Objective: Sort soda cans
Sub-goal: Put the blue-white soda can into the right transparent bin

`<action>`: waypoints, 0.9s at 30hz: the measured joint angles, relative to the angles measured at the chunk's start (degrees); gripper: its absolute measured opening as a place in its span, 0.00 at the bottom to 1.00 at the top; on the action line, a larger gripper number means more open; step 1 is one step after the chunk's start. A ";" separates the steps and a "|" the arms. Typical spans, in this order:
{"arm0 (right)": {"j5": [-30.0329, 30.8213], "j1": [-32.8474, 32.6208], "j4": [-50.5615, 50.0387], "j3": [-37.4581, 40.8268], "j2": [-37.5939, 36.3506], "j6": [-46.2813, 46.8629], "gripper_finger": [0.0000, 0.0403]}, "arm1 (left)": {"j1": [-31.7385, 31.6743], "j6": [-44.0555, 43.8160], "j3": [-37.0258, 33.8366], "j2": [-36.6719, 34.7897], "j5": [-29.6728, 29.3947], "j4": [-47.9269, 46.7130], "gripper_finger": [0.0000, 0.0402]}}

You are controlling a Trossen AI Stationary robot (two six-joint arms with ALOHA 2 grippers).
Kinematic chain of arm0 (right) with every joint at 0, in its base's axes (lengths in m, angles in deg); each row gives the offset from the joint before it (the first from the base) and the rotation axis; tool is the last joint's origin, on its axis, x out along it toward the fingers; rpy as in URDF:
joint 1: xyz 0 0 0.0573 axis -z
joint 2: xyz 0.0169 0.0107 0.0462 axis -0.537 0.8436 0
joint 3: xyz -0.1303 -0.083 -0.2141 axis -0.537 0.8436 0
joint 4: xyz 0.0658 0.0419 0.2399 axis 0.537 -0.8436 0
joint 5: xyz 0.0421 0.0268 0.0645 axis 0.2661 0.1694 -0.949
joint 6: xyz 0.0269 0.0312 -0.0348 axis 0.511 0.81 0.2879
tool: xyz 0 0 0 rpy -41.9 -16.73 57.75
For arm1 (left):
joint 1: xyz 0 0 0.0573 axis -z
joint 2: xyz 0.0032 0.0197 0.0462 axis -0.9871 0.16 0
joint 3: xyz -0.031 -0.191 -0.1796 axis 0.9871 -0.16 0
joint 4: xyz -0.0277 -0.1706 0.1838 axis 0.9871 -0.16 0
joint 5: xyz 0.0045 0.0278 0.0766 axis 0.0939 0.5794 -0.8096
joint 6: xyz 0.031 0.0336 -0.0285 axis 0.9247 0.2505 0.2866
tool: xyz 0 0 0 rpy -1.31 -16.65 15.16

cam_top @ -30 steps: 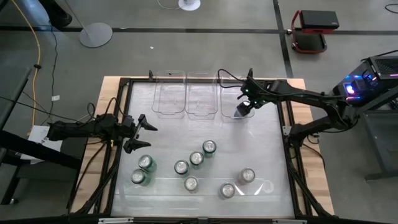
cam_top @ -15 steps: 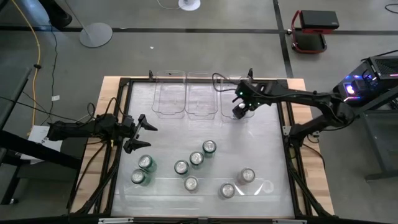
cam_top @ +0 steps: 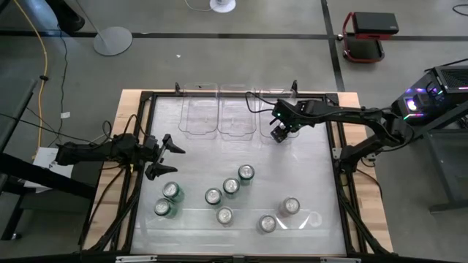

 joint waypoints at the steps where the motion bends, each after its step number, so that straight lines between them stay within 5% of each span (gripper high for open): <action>1: -0.02 0.00 -0.19 0.00 -0.06 0.01 0.70 | -0.01 0.01 0.00 0.01 0.00 -0.01 0.90; 14: 1.37 0.00 -3.84 0.02 -1.52 1.27 0.70 | -0.02 0.52 0.00 0.00 0.00 -0.01 0.90; 27: 0.81 0.97 -4.11 0.02 -1.60 1.56 0.84 | -0.02 0.11 0.00 0.01 -0.01 -0.01 0.90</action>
